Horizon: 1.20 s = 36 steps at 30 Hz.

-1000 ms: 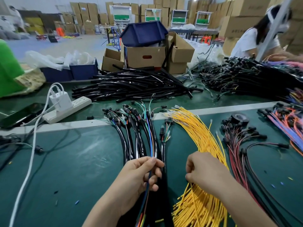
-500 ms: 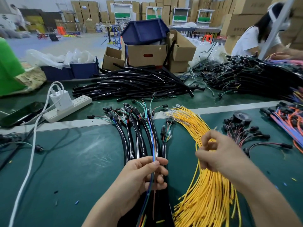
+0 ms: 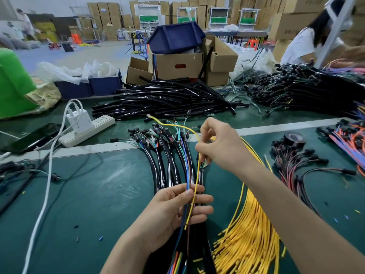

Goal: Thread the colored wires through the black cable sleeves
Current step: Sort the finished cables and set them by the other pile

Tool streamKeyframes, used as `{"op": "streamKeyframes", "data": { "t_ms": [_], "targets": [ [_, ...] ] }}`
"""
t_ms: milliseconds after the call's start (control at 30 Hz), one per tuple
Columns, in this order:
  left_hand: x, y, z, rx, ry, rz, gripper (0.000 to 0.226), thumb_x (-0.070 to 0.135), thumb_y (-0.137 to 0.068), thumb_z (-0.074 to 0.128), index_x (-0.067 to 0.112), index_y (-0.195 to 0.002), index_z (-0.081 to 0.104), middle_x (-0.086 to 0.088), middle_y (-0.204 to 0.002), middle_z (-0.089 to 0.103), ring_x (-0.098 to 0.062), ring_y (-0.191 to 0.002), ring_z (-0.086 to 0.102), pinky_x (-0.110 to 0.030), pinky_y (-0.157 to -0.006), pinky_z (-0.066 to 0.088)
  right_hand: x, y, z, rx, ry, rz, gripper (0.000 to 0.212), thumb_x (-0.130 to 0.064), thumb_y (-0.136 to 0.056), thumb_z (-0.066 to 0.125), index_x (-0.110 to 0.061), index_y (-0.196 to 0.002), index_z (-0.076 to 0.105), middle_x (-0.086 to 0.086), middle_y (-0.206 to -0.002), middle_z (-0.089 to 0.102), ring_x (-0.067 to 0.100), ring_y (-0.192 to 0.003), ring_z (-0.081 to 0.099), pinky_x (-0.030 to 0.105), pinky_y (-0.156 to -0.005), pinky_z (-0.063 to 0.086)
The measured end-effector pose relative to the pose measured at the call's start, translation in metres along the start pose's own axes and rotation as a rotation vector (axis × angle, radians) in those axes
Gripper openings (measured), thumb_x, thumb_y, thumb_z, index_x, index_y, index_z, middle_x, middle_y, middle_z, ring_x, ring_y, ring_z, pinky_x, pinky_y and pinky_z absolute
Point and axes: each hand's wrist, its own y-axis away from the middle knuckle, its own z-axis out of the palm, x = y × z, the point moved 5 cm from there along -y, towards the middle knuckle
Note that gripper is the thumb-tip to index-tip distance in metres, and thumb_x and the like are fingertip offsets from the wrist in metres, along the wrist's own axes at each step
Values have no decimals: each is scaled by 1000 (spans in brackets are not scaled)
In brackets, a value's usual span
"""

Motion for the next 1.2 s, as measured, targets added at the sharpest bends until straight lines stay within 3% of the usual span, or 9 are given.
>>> {"op": "streamKeyframes", "data": {
  "t_ms": [133, 233, 433, 600, 700, 800, 933, 1100, 1200],
  "targets": [
    [1, 0, -2, 40, -11, 27, 32, 14, -82, 55, -2, -109, 63, -12, -85, 70, -8, -44, 49, -15, -36, 38, 20, -5, 17, -18, 13, 40, 25, 5, -75, 58, -13, -72, 41, 7, -63, 54, 10, -38, 59, 24, -37, 45],
    [2, 0, -1, 42, -8, 43, 32, 13, -83, 54, -1, -110, 63, -4, -70, 62, -3, -41, 30, -11, -32, 21, 37, -6, 24, -12, -8, 116, 23, 4, -78, 58, -13, -74, 41, 4, -61, 53, 13, -41, 62, 24, -40, 47],
    [0, 1, -9, 53, -79, 1, 34, 19, -85, 51, 2, -113, 61, 3, -56, 38, -3, -43, 22, -11, -33, 19, 59, -1, 40, -122, -155, 288, 12, 5, -83, 53, -6, -87, 57, 7, -61, 59, 15, -46, 62, 23, -45, 48],
    [-4, -2, -8, 25, -21, -22, 26, 11, -82, 50, -4, -102, 58, -4, -57, 43, -2, -39, 24, -9, -30, 21, 70, 3, 38, -242, -217, 388, 32, 4, -87, 51, -12, -112, 63, 10, -80, 61, 11, -49, 61, 17, -46, 46],
    [-3, -2, -9, 12, -24, -15, 24, 8, -82, 49, -5, -100, 58, -5, -58, 46, -2, -39, 25, -10, -29, 21, 73, -8, 6, -103, -276, 365, 32, 4, -86, 51, -18, -105, 64, 8, -91, 62, 11, -50, 62, 18, -45, 46],
    [-3, -3, -10, 17, -44, -27, 24, 9, -81, 50, -4, -100, 59, -4, -59, 45, -3, -39, 25, -9, -31, 21, 94, -22, -67, 151, 58, 342, 20, -4, -85, 58, -20, -94, 67, 2, -82, 66, 10, -49, 63, 21, -47, 50],
    [-4, -4, -12, 29, -77, -48, 24, 10, -80, 50, -1, -100, 60, -2, -58, 43, -4, -41, 24, -9, -32, 18, 151, -17, -146, 179, 726, 583, 17, -16, -85, 66, -1, -92, 72, 18, -91, 71, 31, -86, 66, 41, -80, 56],
    [-4, -4, -9, 40, -73, -50, 25, 10, -81, 50, -2, -100, 60, -1, -56, 39, -4, -41, 22, -9, -32, 18, 177, -9, -153, 187, 697, 607, 28, -29, -79, 76, -2, -80, 69, 15, -80, 68, 28, -72, 65, 36, -69, 55],
    [-3, -4, -8, 53, -78, -42, 25, 10, -81, 50, -3, -101, 60, -1, -56, 40, -4, -41, 22, -9, -32, 18, 178, -15, -142, 140, 698, 582, 27, -32, -75, 79, -13, -84, 61, 7, -89, 61, 25, -88, 57, 36, -75, 52]
  ]
}}
